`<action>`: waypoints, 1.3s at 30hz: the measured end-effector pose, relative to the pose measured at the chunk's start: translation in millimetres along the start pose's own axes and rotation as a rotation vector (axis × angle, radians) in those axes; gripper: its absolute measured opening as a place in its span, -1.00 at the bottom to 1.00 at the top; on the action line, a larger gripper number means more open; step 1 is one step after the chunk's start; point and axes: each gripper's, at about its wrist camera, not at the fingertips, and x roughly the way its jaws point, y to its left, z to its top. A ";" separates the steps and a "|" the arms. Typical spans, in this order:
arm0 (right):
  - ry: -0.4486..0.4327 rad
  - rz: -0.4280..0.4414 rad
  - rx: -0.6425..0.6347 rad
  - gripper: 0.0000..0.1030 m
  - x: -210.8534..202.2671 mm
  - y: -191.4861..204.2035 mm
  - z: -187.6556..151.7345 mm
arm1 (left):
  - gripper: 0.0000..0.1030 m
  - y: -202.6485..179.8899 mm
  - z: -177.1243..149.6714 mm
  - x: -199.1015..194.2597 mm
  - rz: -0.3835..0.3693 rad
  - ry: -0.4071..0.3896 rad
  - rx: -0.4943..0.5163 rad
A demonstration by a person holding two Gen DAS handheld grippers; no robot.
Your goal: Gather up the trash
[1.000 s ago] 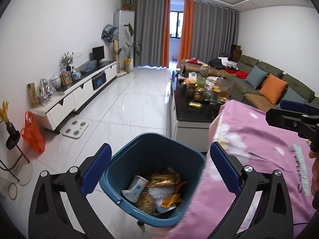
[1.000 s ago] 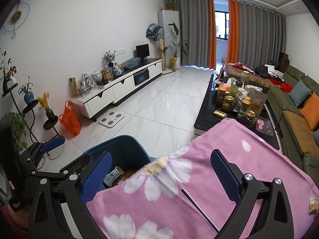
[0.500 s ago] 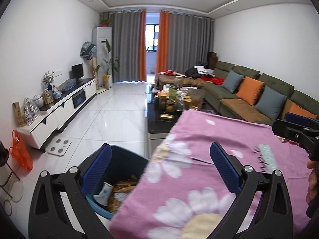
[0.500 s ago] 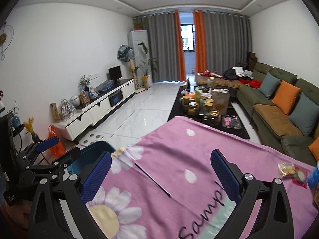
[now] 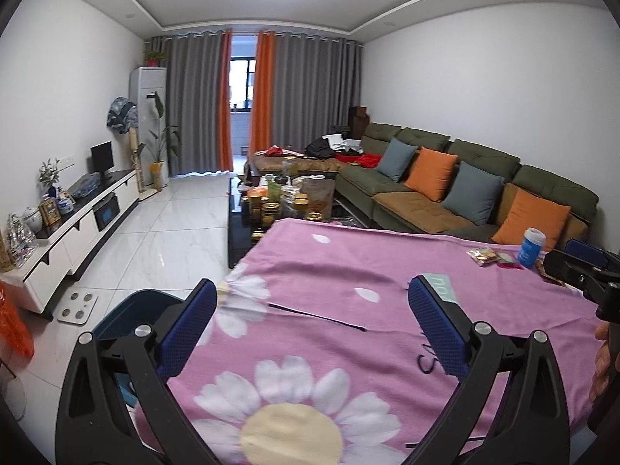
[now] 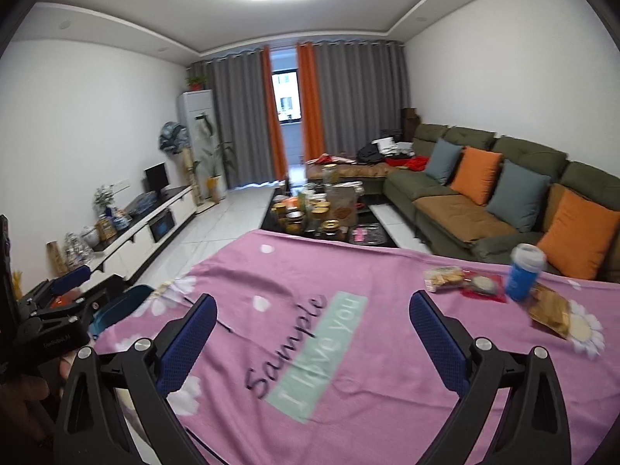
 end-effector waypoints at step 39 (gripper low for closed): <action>-0.241 -0.395 0.006 0.87 -130.9 -21.2 -88.7 | 0.89 -79.4 -49.5 -74.8 -0.287 -0.151 0.099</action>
